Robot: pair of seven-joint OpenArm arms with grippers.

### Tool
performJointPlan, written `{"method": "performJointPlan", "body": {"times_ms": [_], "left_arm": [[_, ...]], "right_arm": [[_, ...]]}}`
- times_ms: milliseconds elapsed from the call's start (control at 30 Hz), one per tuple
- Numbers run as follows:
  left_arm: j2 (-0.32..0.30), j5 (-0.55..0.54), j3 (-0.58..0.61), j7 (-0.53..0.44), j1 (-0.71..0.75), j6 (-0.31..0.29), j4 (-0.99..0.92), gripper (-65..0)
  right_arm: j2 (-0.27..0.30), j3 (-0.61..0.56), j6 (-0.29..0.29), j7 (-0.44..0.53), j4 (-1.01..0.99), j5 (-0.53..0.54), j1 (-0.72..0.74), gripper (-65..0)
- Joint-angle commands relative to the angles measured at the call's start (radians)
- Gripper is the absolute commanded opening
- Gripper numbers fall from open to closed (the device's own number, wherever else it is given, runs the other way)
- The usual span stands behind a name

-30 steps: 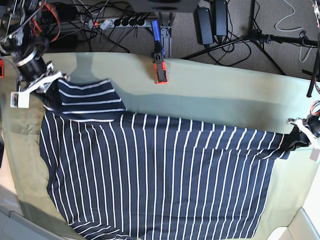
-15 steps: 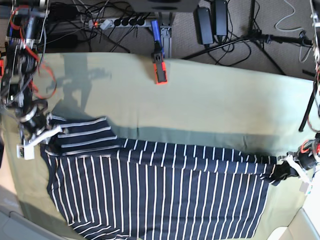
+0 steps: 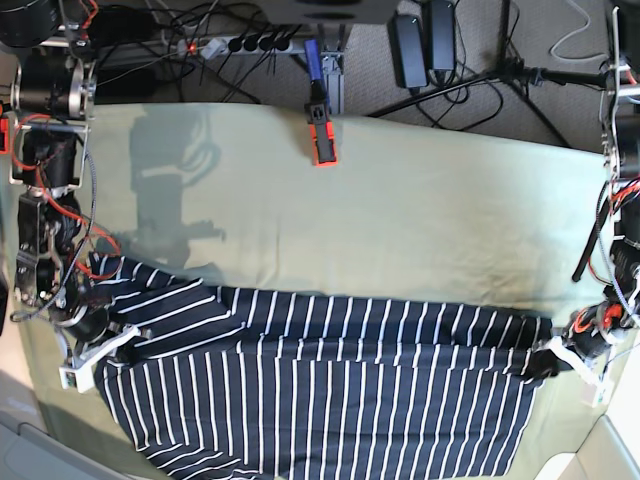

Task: Fold the T-shirt properly
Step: 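Lift the hem with both grippers and fold it over toward the collar, then lower the folded hem edge and adjust grip with both grippers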

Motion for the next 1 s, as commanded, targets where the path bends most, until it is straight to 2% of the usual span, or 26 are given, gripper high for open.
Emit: {"method": "performJointPlan", "body": {"times_ms": [0,100,200,233,267,400,467,600,700,800,967], "left_arm": [[-0.019,-0.014,-0.006,-0.027,-0.037,-0.01,0.013,-46.3],[-0.019,-0.013,-0.006,-0.027,-0.037,-0.01,0.013,-34.9],[-0.019,-0.013,-0.006,-0.026,-0.037,0.001,0.013,-28.5],[-0.02,-0.013,-0.006,-0.021,-0.037,0.018,0.013,-28.4],[-0.021,-0.013,-0.007,-0.018,-0.037,0.034,0.013,-28.5],[-0.037,-0.056,-0.023,0.044,-0.037,0.049,0.014,-28.5],[-0.053,-0.131,-0.049,0.118,-0.035,0.044,0.014,-28.5],[-0.086,-0.25,-0.126,0.251,-0.028,-0.01,0.014,-28.5],[-0.112,-0.33,-0.144,0.293,-0.024,-0.01,0.014,-28.5],[-0.129,-0.375,-0.144,0.332,-0.014,-0.01,0.014,-28.5],[-0.137,-0.447,-0.144,0.375,0.003,-0.01,0.014,-28.5]], "right_arm": [[0.013,-0.009,0.031,0.035,-0.004,-0.01,0.048,-65.0],[-0.006,-0.03,0.031,0.098,-0.049,-0.067,0.077,-63.1],[-0.021,-0.03,0.027,0.122,-0.059,-0.087,0.078,-33.2],[-0.023,-0.03,0.019,0.122,-0.058,-0.087,0.077,-25.9],[-0.023,-0.029,0.016,0.122,-0.058,-0.087,0.077,-21.9],[-0.022,0.021,-0.008,0.099,-0.055,-0.123,0.077,-21.1],[-0.022,0.099,-0.008,0.019,-0.054,-0.124,0.077,-21.1],[-0.022,0.323,-0.008,-0.15,-0.055,-0.108,0.06,-21.1],[-0.016,0.479,-0.007,-0.165,-0.054,-0.094,0.021,-21.1],[-0.002,0.591,-0.006,-0.175,-0.054,-0.031,-0.031,-21.1],[-0.013,0.649,0.005,-0.182,-0.054,0.029,-0.106,-21.1]]}}
